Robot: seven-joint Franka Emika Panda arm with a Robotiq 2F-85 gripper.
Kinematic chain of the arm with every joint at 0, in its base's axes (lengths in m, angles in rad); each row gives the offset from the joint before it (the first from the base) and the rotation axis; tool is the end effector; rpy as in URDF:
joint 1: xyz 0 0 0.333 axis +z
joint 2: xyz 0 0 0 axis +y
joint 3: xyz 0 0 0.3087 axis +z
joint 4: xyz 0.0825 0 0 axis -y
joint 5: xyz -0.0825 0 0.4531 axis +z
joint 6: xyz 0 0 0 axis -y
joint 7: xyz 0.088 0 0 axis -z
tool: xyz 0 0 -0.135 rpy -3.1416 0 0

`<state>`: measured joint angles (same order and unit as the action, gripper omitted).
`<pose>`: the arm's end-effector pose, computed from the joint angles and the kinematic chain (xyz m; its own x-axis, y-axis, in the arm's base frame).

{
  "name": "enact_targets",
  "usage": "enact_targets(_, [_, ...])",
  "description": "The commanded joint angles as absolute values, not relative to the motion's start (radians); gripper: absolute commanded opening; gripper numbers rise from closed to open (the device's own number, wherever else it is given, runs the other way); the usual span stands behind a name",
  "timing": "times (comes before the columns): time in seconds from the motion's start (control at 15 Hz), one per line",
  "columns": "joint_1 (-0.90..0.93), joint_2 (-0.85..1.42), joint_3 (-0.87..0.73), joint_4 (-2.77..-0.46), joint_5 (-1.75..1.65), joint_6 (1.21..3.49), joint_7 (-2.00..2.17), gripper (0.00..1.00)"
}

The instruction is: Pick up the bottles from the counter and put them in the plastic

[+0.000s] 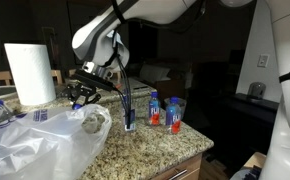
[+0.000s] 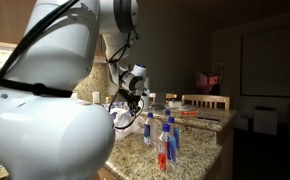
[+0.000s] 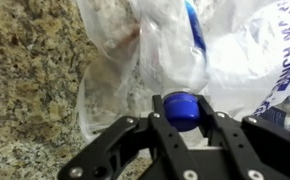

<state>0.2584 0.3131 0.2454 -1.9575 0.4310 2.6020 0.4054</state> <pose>0.6167 0.3324 0.2792 0.9589 -0.2744 0.0723 -0.2132 -0.8649 -0.4544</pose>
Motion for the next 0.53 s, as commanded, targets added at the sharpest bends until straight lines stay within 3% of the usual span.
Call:
enact_targets(0.0, [0.255,0.346,0.267,-1.946,0.513,2.623,0.427,0.10])
enact_targets(0.47, [0.207,0.319,0.337,-1.883,0.896,2.608,0.285,0.10])
